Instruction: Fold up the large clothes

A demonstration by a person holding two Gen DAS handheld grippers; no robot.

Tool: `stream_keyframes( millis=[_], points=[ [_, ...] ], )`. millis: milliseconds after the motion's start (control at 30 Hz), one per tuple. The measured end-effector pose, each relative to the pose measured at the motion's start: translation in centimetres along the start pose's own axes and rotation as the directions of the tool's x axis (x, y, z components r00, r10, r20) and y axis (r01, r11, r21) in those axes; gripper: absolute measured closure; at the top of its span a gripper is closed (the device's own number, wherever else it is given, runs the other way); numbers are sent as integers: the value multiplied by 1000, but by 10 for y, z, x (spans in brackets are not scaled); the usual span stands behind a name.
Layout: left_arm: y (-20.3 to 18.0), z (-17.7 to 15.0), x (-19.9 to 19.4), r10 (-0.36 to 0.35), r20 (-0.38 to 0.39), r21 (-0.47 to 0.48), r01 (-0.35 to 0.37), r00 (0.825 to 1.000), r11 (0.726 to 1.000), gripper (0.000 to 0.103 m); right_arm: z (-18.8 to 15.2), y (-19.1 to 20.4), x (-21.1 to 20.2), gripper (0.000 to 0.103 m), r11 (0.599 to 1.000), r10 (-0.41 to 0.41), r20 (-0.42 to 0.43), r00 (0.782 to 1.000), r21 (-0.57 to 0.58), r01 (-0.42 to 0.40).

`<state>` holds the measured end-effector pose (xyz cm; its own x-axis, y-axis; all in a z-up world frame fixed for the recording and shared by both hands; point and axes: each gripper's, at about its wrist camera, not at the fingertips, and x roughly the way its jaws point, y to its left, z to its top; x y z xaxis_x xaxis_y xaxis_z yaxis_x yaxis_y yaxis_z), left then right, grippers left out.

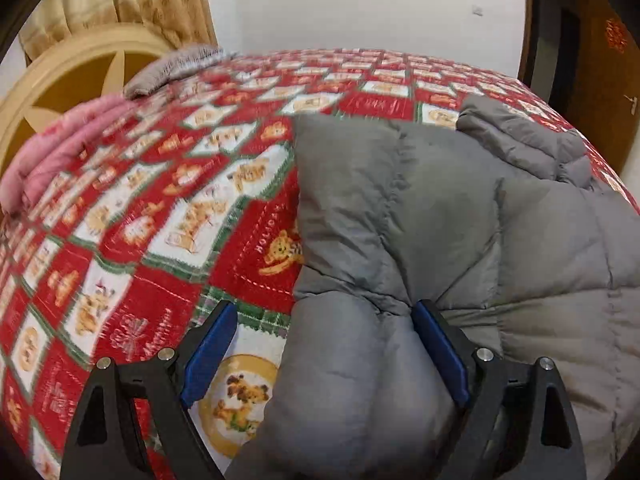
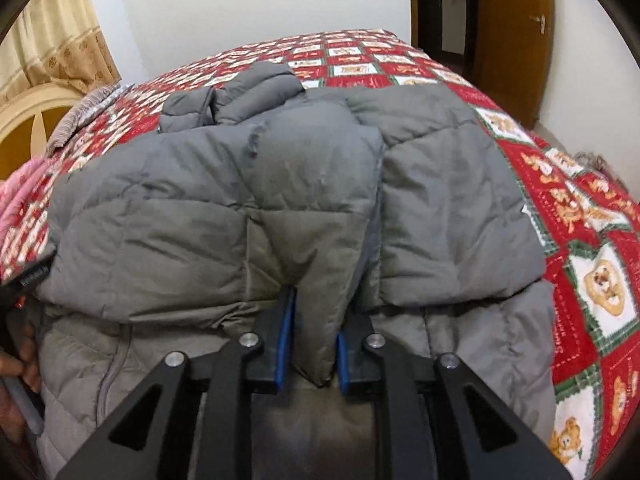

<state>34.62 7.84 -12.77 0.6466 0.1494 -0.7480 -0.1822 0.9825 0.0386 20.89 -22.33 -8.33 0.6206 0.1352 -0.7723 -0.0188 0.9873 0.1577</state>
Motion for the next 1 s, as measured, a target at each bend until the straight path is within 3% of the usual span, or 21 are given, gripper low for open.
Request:
stream_keyframes(
  millis=[133,200,267,300,400,500,600,733,900,1000],
  points=[
    [1,-1,7,32,-24,-13,-32,999,999,4,-1,-1,1,84,999,19,6,1000,25,-19],
    [2,-2,5,26,-21,-19,-26,999,999,4,-4,8,-6,76,999,-20,4,1000,-28,20],
    [10,-2,-1,-26,-37,-33,25,999,999,4,-3,13,-17,50,995,-67,-25,997,-80,65],
    [18,-1,-11,-78,-47,-33,77,996,996,4,-1,11,-31,47,993,-79,-13,997,-86,78],
    [35,13,-47,-146,47,-39,148,988,988,4,21,0,-71,44,997,-62,83,995,-36,65],
    [41,43,-76,-158,121,-27,163,980,986,4,63,-1,-81,34,999,-39,84,996,29,37],
    [33,76,-78,-214,144,-50,223,966,974,4,121,10,-50,30,987,72,32,997,142,-75],
    [12,93,-42,-200,100,-86,208,975,974,4,163,29,13,31,972,67,-33,997,226,-58],
    [-18,68,-1,-224,56,-87,228,973,970,4,196,34,77,31,919,98,-86,991,389,-57],
    [-36,39,4,-158,90,-14,160,983,987,4,217,39,102,30,916,71,-113,991,400,-20]
  ],
)
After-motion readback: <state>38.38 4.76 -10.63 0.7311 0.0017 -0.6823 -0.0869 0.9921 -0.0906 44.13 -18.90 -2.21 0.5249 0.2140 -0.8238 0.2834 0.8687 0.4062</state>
